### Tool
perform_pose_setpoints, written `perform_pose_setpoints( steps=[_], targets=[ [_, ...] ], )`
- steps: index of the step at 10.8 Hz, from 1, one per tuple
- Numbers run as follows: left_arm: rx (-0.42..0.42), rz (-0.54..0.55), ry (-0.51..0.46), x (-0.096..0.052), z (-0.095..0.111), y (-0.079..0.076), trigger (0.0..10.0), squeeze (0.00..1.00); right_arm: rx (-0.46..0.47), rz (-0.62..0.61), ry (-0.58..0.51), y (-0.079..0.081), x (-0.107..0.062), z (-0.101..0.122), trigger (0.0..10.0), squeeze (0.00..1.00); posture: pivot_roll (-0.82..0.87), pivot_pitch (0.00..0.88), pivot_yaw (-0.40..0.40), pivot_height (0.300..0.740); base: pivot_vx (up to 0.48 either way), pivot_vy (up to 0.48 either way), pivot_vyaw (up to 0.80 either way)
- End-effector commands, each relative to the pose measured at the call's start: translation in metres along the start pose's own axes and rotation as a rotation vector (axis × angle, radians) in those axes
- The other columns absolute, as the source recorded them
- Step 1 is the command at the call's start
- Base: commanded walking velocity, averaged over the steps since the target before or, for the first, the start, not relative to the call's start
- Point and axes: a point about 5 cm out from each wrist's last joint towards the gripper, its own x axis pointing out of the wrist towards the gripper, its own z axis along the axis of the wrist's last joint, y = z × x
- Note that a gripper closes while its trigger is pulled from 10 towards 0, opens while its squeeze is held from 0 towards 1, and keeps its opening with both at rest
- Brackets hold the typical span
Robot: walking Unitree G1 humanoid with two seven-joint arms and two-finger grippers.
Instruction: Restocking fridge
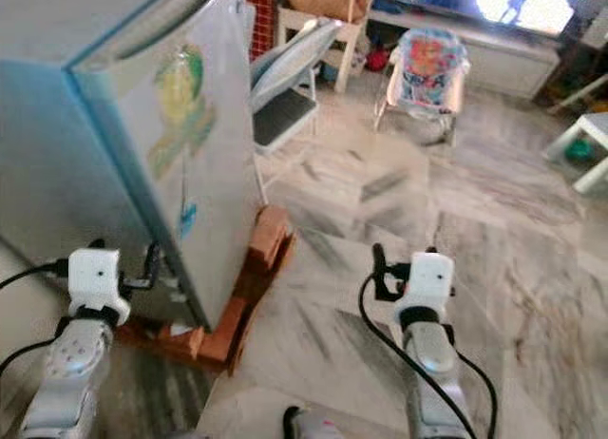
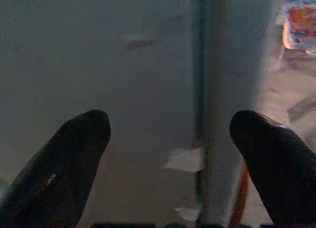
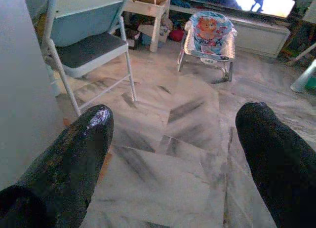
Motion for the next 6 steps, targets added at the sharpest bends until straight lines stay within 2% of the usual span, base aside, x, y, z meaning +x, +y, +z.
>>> perform_pose_setpoints(
  steps=[1, 3, 4, 6],
  targets=[
    [0.005, 0.013, 0.016, -0.002, -0.004, 0.004, 10.0, 0.0, -0.004, 0.025, -0.012, 0.007, -0.001, 0.004, 10.0, 0.0, 0.12, 0.055, -0.07, 0.74, 0.0, 0.0, 0.0],
    [0.009, -0.031, 0.0, 0.006, 0.001, 0.002, 10.0, 0.0, 0.003, 0.03, -0.011, 0.008, 0.0, 0.005, 10.0, 0.0, 0.12, 0.065, -0.075, 0.74, 0.0, 0.0, 0.0],
    [-0.001, -0.12, 0.002, 0.013, 0.005, -0.004, 10.0, 0.0, 0.007, 0.04, 0.0, 0.008, 0.001, 0.006, 10.0, 0.0, 0.11, 0.079, -0.083, 0.74, 0.0, 0.0, -0.8],
    [-0.009, -0.158, -0.004, 0.021, 0.009, -0.006, 10.0, 0.0, -0.007, 0.05, -0.005, 0.01, 0.002, 0.007, 10.0, 0.0, 0.11, 0.085, -0.085, 0.74, 0.0, 0.0, -0.8]
  ],
)
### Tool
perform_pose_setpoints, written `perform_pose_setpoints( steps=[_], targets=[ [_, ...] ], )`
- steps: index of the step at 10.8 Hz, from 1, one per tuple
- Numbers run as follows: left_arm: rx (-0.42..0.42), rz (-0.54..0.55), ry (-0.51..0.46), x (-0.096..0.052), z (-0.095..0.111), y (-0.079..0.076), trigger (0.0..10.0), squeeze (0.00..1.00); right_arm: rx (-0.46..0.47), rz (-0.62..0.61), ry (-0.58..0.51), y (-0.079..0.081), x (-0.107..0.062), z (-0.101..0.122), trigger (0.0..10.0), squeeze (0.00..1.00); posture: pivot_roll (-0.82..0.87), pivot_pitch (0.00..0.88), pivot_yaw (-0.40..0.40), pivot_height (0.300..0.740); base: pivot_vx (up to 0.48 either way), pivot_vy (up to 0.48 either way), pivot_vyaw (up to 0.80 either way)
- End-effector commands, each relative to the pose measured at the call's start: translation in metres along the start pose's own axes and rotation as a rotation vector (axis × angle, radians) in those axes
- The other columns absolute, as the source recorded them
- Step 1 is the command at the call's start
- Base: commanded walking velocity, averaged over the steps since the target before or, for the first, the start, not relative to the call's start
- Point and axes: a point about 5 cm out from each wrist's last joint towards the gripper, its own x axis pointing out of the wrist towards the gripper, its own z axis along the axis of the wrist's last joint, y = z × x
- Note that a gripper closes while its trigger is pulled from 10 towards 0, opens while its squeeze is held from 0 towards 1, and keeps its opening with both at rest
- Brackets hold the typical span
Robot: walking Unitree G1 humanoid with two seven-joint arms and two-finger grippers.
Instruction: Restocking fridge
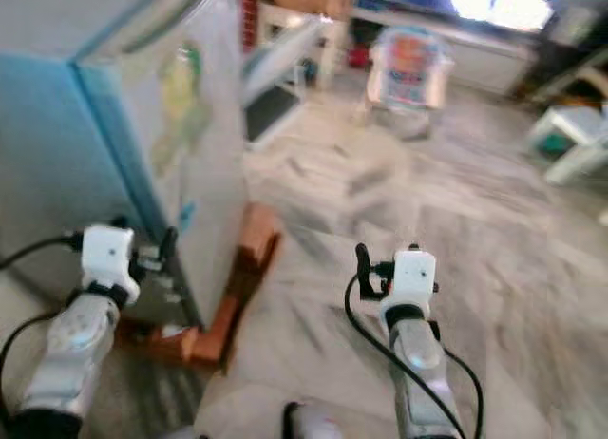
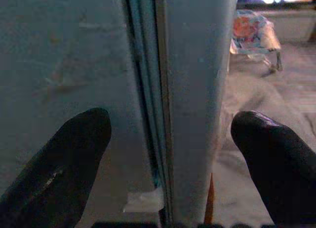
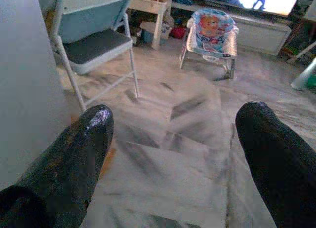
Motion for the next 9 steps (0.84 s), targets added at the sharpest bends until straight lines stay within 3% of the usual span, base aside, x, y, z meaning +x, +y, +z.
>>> perform_pose_setpoints(
  steps=[1, 3, 6, 9],
  targets=[
    [-0.022, -0.011, 0.007, 0.009, 0.004, -0.001, 10.0, 0.0, -0.015, -0.016, -0.013, -0.004, 0.001, 0.006, 10.0, 0.0, 0.1, 0.093, -0.083, 0.74, 0.0, 0.0, -0.8],
    [-0.035, 0.028, 0.007, 0.012, 0.004, 0.007, 10.0, 0.0, -0.015, -0.012, -0.018, -0.004, 0.001, 0.007, 10.0, 0.0, 0.09, 0.101, -0.086, 0.74, 0.0, 0.0, -0.4],
    [-0.106, -0.132, 0.039, 0.011, 0.006, -0.009, 10.0, 0.0, -0.032, -0.003, -0.016, -0.005, 0.004, 0.008, 10.0, 0.0, 0.09, 0.104, -0.091, 0.74, 0.0, 0.0, 0.0],
    [-0.106, -0.135, 0.042, 0.012, 0.003, -0.012, 10.0, 0.0, -0.029, 0.014, -0.011, 0.001, 0.005, 0.007, 10.0, 0.0, 0.1, 0.101, -0.095, 0.74, 0.0, 0.0, 0.0]
  ],
)
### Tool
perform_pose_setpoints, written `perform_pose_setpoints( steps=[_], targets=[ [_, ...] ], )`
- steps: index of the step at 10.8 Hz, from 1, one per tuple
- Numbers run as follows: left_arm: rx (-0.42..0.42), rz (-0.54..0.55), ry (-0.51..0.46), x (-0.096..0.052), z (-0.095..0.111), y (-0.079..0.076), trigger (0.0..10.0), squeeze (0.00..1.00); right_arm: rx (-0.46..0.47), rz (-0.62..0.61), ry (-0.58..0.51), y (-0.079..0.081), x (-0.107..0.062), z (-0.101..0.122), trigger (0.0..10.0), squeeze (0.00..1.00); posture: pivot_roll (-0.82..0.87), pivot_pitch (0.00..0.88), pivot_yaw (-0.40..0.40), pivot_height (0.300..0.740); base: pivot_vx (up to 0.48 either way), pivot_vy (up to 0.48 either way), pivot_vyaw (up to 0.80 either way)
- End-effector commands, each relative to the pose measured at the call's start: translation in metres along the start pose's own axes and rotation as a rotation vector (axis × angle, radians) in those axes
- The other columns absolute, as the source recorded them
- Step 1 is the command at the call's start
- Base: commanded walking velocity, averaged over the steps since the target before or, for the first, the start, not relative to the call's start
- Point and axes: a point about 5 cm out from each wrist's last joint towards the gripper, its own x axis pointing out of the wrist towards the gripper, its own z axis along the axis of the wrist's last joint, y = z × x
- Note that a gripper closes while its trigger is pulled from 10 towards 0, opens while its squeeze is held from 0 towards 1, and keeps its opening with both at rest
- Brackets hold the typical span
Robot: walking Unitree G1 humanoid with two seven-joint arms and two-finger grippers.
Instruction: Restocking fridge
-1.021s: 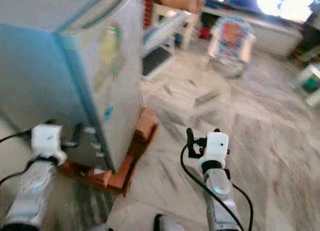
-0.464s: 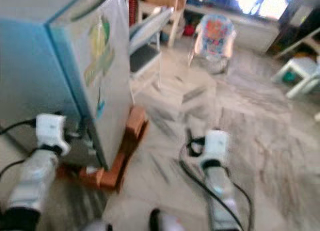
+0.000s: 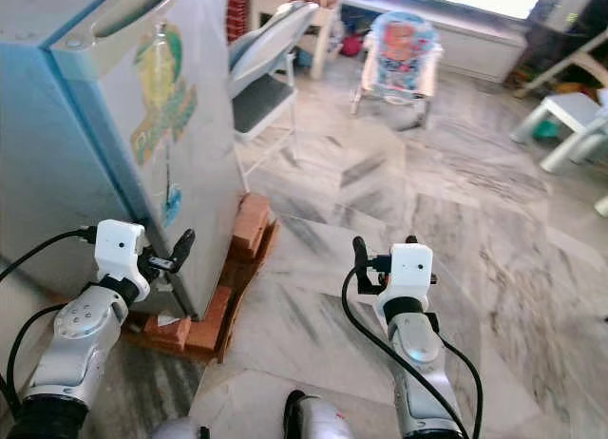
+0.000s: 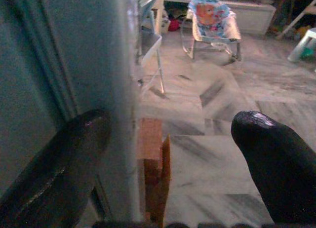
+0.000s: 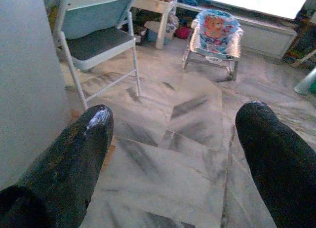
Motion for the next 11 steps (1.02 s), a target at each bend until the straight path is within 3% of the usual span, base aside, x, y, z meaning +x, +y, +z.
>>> perform_pose_setpoints(
  steps=[1, 5, 7, 10, 11],
  targets=[
    [0.011, 0.031, -0.007, 0.004, 0.002, 0.002, 10.0, 0.0, -0.007, -0.003, 0.012, -0.002, 0.001, -0.001, 10.0, 0.0, 0.1, 0.101, -0.095, 0.74, 0.0, 0.0, 0.0],
    [0.03, 0.068, 0.002, 0.011, 0.003, 0.007, 10.0, 0.0, -0.011, 0.001, 0.021, -0.003, 0.001, -0.002, 10.0, 0.0, 0.09, 0.101, -0.097, 0.74, 0.0, 0.0, 0.0],
    [0.073, 0.024, -0.029, 0.027, 0.013, -0.003, 10.0, 0.0, -0.003, 0.056, 0.09, -0.002, -0.005, -0.016, 10.0, 0.0, 0.09, 0.097, -0.103, 0.74, 0.0, 0.0, 0.0],
    [0.101, 0.089, -0.082, 0.046, 0.033, 0.003, 10.0, 0.0, 0.005, 0.167, 0.233, -0.001, -0.021, -0.039, 10.0, 0.0, 0.07, 0.095, -0.095, 0.74, 0.0, 0.0, 0.0],
    [0.089, 0.055, -0.142, 0.057, 0.05, -0.011, 10.0, 0.0, 0.006, 0.182, 0.261, -0.002, -0.022, -0.043, 10.0, 0.0, 0.08, 0.098, -0.097, 0.74, 0.0, 0.0, 0.0]
  ],
)
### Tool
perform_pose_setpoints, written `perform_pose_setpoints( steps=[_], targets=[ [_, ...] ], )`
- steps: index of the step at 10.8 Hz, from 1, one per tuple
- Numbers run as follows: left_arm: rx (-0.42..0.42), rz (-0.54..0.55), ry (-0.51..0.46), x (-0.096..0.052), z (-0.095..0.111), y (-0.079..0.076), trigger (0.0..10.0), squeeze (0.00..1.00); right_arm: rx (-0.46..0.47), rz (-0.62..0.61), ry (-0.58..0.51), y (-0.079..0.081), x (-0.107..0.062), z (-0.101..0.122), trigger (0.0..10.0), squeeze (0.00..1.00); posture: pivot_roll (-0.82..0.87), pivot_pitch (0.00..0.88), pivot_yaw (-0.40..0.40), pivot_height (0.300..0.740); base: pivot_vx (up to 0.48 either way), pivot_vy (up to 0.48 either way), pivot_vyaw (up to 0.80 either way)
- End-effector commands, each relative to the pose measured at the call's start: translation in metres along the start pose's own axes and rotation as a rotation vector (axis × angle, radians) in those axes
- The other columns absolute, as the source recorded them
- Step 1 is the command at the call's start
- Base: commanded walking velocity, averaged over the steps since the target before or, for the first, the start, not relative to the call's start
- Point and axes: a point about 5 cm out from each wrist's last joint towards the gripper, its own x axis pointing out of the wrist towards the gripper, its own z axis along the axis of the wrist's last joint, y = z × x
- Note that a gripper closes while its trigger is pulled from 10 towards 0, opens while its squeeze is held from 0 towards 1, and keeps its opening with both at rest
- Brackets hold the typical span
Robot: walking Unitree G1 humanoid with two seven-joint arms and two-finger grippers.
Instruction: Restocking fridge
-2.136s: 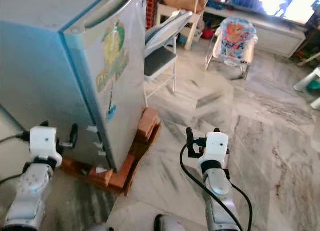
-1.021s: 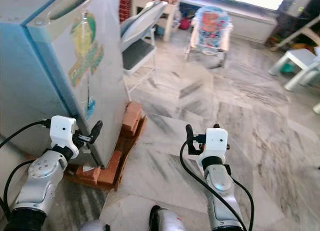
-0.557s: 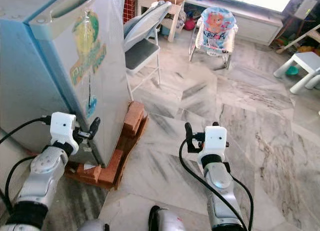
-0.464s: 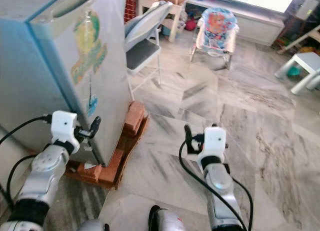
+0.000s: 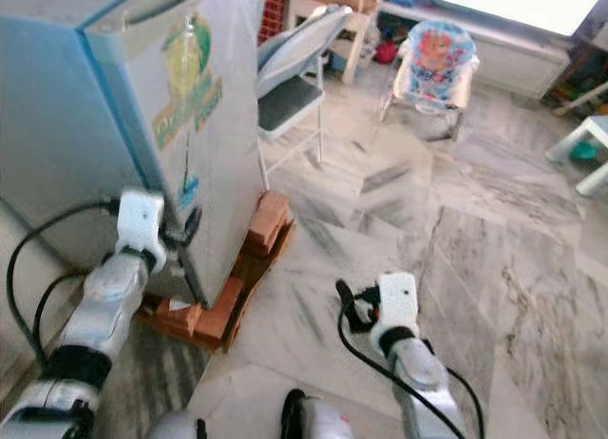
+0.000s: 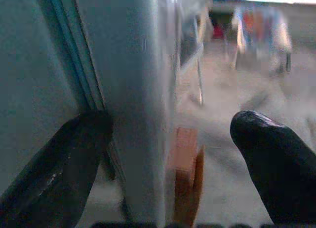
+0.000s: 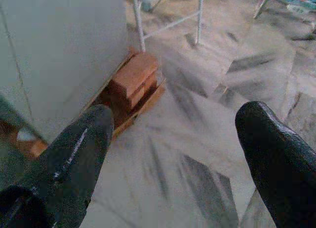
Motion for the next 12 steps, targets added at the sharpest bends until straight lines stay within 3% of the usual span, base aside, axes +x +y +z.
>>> perform_pose_setpoints(
  steps=[1, 2, 3, 4, 5, 7, 8, 9, 10, 12],
  targets=[
    [0.008, -0.102, -0.145, 0.016, 0.041, -0.023, 10.0, 0.0, -0.002, 0.0, 0.046, -0.001, 0.002, -0.004, 10.0, 0.0, 0.08, 0.097, -0.1, 0.74, 0.0, 0.0, 0.0],
    [0.023, -0.248, -0.216, 0.025, 0.065, -0.055, 10.0, 0.0, 0.016, 0.033, 0.085, 0.001, 0.004, -0.006, 10.0, 0.0, 0.08, 0.094, -0.103, 0.74, 0.0, 0.0, 0.0],
    [0.026, -0.549, -0.29, 0.019, 0.091, -0.116, 10.0, 0.0, -0.027, 0.043, 0.116, 0.0, 0.005, -0.01, 10.0, 0.0, 0.08, 0.088, -0.101, 0.74, 0.0, 0.0, 0.0],
    [-0.032, -0.809, -0.297, -0.003, 0.1, -0.164, 10.0, 0.0, -0.03, 0.031, 0.119, -0.002, 0.005, -0.011, 10.0, 0.0, 0.08, 0.085, -0.095, 0.74, 0.0, 0.0, 0.0],
    [-0.098, -0.907, -0.256, -0.016, 0.093, -0.18, 10.0, 0.0, -0.022, 0.036, 0.117, 0.0, 0.005, -0.01, 10.0, 0.0, 0.07, 0.086, -0.093, 0.74, 0.0, 0.0, 0.0],
    [-0.076, -0.742, -0.182, 0.002, 0.068, -0.149, 10.0, 0.0, -0.018, 0.043, 0.127, 0.002, 0.004, -0.011, 10.0, 0.0, 0.08, 0.088, -0.091, 0.74, 0.0, 0.0, 0.0],
    [-0.051, -0.555, -0.125, 0.012, 0.051, -0.102, 10.0, 0.0, -0.018, 0.061, 0.136, 0.003, 0.004, -0.014, 10.0, 0.0, 0.08, 0.088, -0.092, 0.74, 0.0, 0.0, 0.0],
    [0.019, -0.461, -0.103, 0.009, 0.04, -0.071, 10.0, 0.0, -0.014, 0.069, 0.133, 0.006, 0.006, -0.014, 10.0, 0.0, 0.1, 0.088, -0.092, 0.74, 0.0, 0.0, 0.0],
    [0.016, -0.381, -0.072, 0.004, 0.029, -0.051, 10.0, 0.0, -0.012, 0.075, 0.127, 0.008, 0.008, -0.013, 10.0, 0.0, 0.11, 0.088, -0.091, 0.74, 0.0, 0.0, 0.0],
    [0.021, -0.266, -0.052, -0.014, 0.01, -0.027, 10.0, 0.0, 0.025, 0.061, 0.041, 0.01, 0.012, 0.001, 10.0, 0.0, 0.12, 0.094, -0.095, 0.74, 0.0, -0.231, 0.0]
  ],
)
